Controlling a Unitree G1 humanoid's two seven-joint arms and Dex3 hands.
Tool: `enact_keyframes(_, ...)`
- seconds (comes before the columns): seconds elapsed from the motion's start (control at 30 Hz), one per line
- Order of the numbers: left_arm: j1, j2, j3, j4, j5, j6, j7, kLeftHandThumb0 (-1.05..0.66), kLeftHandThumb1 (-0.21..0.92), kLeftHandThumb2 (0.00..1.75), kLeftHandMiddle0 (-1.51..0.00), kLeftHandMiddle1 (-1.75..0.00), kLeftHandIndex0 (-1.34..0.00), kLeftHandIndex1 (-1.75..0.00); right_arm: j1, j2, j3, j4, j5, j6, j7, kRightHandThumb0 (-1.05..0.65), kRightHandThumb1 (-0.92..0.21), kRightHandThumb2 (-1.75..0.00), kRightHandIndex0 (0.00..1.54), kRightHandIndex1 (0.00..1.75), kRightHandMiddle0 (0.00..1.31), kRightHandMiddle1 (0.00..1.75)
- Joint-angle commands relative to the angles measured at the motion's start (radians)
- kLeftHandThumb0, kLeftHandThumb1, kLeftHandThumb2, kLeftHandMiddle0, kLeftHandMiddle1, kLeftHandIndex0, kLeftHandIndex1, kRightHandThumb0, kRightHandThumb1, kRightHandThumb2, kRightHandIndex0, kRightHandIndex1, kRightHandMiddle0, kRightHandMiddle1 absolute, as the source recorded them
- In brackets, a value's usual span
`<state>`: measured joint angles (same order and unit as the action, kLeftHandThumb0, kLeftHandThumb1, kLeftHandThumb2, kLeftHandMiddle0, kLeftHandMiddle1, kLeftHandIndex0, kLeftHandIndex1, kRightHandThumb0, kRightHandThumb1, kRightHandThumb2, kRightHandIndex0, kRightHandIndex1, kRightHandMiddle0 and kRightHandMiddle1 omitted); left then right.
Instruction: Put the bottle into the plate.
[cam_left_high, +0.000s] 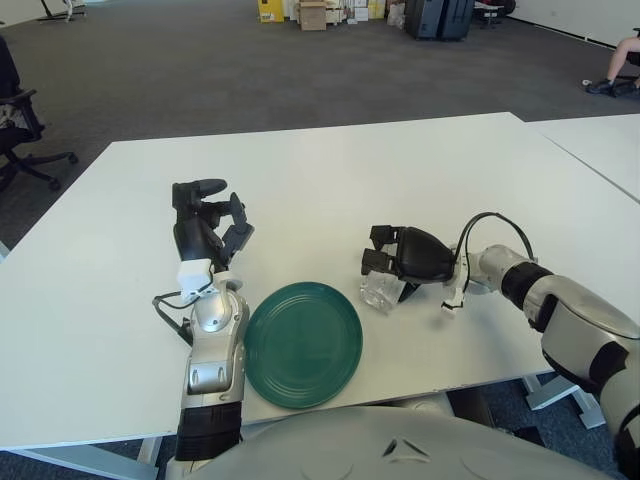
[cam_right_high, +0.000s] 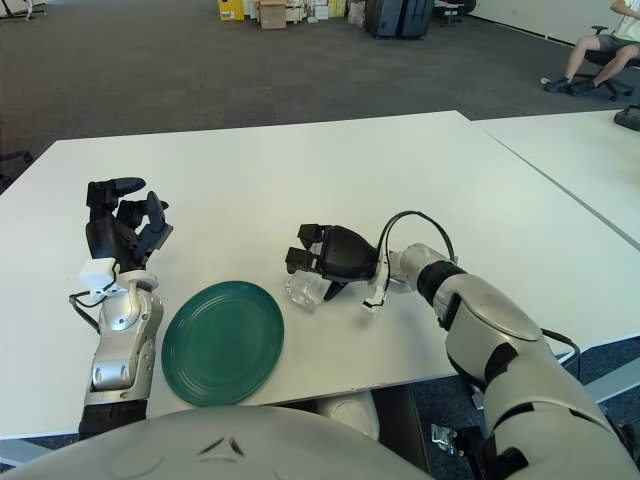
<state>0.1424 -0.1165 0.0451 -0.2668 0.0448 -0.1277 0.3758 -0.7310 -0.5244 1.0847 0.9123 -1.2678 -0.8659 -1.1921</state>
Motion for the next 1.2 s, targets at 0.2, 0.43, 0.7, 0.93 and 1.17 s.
enact_keyframes(0.2, -0.025, -0.021, 0.017, 0.019, -0.012, -0.020, -0.008, -0.39, 0.71, 0.82, -0.49, -1.61, -0.33, -1.75, 0.020, -0.041, -0.201, -0.317, 0.143, -0.049, 0.151, 0.00, -0.13, -1.53, 0.76, 1.72, 0.51, 1.75)
enact_keyframes(0.43, -0.033, -0.025, 0.019, 0.023, -0.016, -0.015, -0.008, -0.39, 0.71, 0.81, -0.48, -1.61, -0.33, -1.75, 0.063, -0.021, -0.277, -0.450, 0.186, -0.103, 0.229, 0.00, -0.19, -1.45, 0.72, 1.70, 0.47, 1.75)
enact_keyframes(0.7, -0.039, -0.026, 0.019, 0.028, -0.015, -0.022, -0.009, -0.39, 0.71, 0.81, -0.48, -1.61, -0.33, -1.75, 0.103, -0.005, -0.328, -0.556, 0.281, -0.210, 0.407, 0.00, -0.22, -1.43, 0.71, 1.69, 0.45, 1.75)
enact_keyframes(0.93, -0.041, -0.024, 0.018, 0.031, -0.014, -0.025, -0.012, -0.39, 0.71, 0.81, -0.46, -1.61, -0.33, -1.75, 0.146, 0.034, -0.371, -0.592, 0.310, -0.241, 0.525, 0.00, -0.23, -1.42, 0.70, 1.70, 0.45, 1.75)
enact_keyframes(1.17, -0.040, -0.025, 0.015, 0.027, -0.002, -0.018, -0.006, -0.39, 0.72, 0.80, -0.44, -1.62, -0.32, -1.75, 0.200, 0.099, -0.360, -0.575, 0.244, -0.259, 0.536, 0.00, -0.23, -1.43, 0.68, 1.74, 0.45, 1.75)
